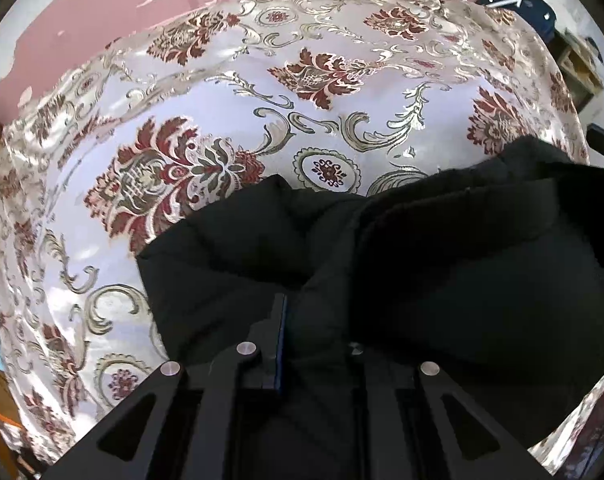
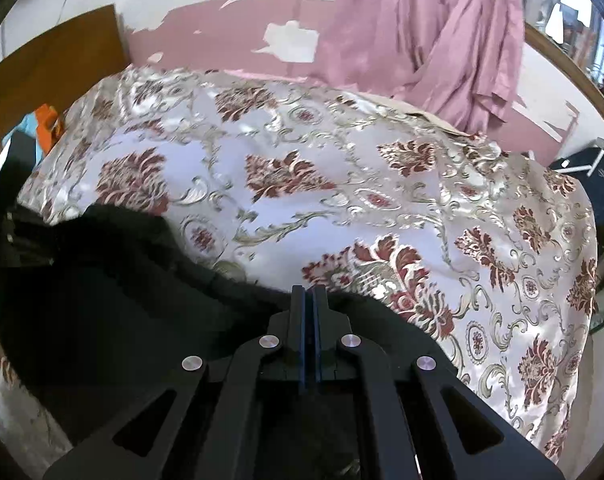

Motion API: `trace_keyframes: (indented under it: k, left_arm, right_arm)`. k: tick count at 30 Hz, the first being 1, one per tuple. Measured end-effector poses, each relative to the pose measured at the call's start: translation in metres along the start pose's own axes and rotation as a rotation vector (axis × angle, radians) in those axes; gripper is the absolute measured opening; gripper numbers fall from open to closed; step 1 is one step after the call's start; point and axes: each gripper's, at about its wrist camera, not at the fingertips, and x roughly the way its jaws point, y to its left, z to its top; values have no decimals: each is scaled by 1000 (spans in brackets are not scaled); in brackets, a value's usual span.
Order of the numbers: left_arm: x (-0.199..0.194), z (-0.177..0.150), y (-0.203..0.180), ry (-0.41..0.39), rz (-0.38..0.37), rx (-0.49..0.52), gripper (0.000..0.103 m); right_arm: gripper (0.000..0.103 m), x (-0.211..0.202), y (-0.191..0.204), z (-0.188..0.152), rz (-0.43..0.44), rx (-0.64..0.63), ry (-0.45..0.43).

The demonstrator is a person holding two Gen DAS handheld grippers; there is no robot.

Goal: Fold large clothes

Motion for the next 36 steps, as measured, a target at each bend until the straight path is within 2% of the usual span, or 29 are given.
trace_keyframes:
  k: [4, 7, 8, 9, 10, 11, 12, 16, 18, 22, 26, 31, 36]
  left_arm:
    - [-7, -3, 5, -24, -4, -20, 21]
    - [-18, -3, 6, -51, 38, -11, 37]
    - [-23, -2, 8, -71, 45, -15, 49]
    - [-30, -2, 11, -101, 48, -24, 64]
    - [-38, -1, 14, -137, 48, -36, 70]
    - [-45, -1, 18, -165, 44, -47, 76]
    - [-51, 0, 22, -187, 34, -59, 76]
    - [-68, 1, 30, -222, 32, -96, 77]
    - [-75, -3, 32, -246, 50, -101, 77]
    - [-93, -22, 33, -319, 44, -128, 79]
    - [-106, -41, 26, -381, 31, -160, 85]
    - [-125, -66, -2, -465, 35, -94, 93]
    - [-118, -86, -34, -416, -17, 1, 95]
  right_arm:
    - [3, -10, -11, -5, 5, 51, -40]
    - [5, -19, -18, -11, 19, 77, -50]
    - [11, -21, -20, -12, 21, 82, -53]
    - [24, -24, -21, -14, 26, 87, -59]
    - [33, -27, -22, -15, 30, 91, -65]
    - [50, -31, -23, -17, 33, 97, -77]
    - [57, -34, -23, -18, 35, 102, -89]
    - [61, -44, -26, -25, 55, 132, -88]
    - [71, -50, -29, -33, 60, 155, -88]
    - [73, -61, -31, -55, 64, 165, -72]
    - [74, -76, -28, -74, 6, 143, -105]
    - [76, -98, -15, -90, -33, 114, -158]
    - [77, -105, -6, -111, -18, 116, -114]
